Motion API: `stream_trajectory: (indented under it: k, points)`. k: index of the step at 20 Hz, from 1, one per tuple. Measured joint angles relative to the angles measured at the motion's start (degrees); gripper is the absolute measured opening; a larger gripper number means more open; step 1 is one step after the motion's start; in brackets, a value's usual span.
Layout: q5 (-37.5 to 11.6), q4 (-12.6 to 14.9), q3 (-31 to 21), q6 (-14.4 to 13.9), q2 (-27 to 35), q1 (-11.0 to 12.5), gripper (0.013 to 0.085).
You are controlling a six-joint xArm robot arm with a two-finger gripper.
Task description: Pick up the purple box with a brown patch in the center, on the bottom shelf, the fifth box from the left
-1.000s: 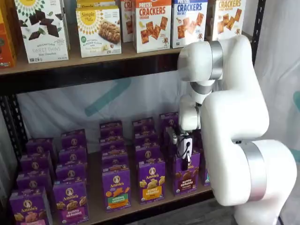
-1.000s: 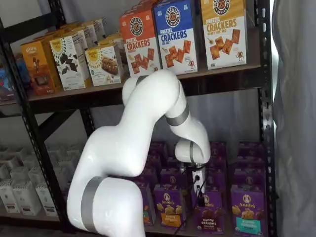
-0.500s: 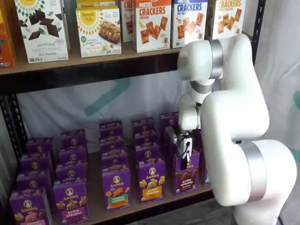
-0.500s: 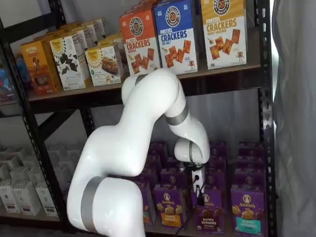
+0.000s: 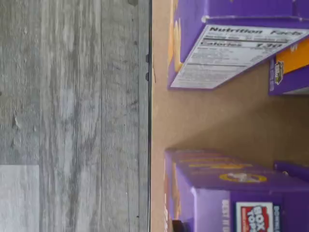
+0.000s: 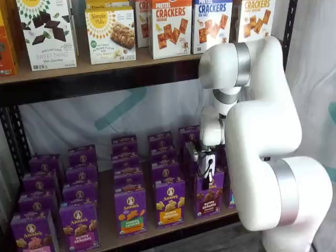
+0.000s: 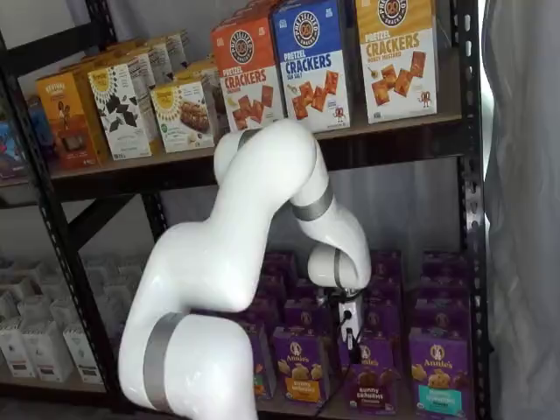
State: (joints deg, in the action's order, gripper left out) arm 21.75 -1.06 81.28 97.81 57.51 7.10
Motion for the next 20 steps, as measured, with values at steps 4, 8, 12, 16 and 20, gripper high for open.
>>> stream_trajectory:
  k: [4, 8, 12, 16, 20]
  points:
    - [-0.51, -1.2, -1.23, 0.96, -0.81, -0.16, 0.033]
    - [0.89, -1.49, -2.93, 1.02, -2.52, -0.32, 0.033]
    - [0.0, -0.03, -6.26, -0.31, -4.88, -0.34, 0.033]
    - [-0.57, -0.67, -10.85, 0.2, -8.31, -0.44, 0.033]
    - [-1.12, -1.76, -15.8, 0.93, -12.02, -0.77, 0.033]
